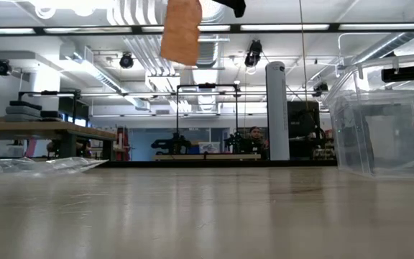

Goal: Roll bandage
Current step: Roll the orange bandage

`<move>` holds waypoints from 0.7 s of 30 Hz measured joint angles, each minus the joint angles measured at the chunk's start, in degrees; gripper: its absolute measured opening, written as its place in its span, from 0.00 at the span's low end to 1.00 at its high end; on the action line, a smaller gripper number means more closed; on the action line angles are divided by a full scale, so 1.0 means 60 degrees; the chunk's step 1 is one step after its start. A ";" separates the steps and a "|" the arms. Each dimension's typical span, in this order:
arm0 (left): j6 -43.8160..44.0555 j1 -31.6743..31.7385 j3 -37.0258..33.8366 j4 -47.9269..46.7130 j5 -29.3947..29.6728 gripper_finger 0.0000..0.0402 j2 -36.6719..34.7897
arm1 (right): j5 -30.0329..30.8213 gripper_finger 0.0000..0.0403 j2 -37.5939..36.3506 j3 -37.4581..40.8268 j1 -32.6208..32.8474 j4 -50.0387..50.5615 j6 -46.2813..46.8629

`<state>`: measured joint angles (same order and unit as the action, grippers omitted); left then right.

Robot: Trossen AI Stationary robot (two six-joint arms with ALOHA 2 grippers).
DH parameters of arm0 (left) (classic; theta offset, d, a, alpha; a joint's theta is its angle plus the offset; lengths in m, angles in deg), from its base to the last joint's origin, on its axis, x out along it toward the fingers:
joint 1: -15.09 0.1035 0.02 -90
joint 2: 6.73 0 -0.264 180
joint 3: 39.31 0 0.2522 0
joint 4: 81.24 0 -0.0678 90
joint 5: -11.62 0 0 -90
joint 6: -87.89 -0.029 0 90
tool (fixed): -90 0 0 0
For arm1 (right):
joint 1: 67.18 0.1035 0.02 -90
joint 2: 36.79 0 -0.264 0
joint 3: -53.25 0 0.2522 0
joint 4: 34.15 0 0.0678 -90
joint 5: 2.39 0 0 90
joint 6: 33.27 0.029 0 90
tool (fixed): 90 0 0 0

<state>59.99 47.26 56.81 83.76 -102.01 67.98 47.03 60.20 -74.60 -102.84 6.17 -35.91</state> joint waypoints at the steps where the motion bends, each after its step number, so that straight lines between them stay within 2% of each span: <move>1: 0.0076 0.0000 -0.0002 -0.0158 -0.0215 0.29 -0.0108 | -0.0001 0.68 0.0000 -0.0010 0.0000 0.0020 -0.0042; 5: 0.0636 0.0015 -0.0002 -0.0570 -0.1938 0.29 -0.0440 | -0.0004 0.76 0.0067 0.0036 0.0113 0.0010 -0.0669; 8: 0.0847 0.0003 -0.0036 -0.0838 -0.2817 0.29 -0.0604 | -0.0052 0.77 0.0156 0.0103 0.0347 -0.0028 -0.1073; 11: 0.0997 -0.0078 -0.0224 -0.0909 -0.2934 0.29 -0.0784 | -0.0061 0.75 0.0251 0.0122 0.0831 -0.0062 -0.1276; 16: 0.1283 -0.0206 -0.0850 -0.0689 -0.2983 0.29 -0.1078 | 0.0022 0.64 0.0244 0.0125 0.1802 -0.0152 -0.1931; 21: 0.1792 -0.0667 -0.1577 0.0246 -0.2907 0.29 -0.1486 | 0.0962 0.50 0.0244 0.0131 0.2454 -0.0208 -0.1946</move>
<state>70.74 43.26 47.35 85.24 -119.45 59.06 52.81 61.66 -73.81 -88.12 4.92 -47.58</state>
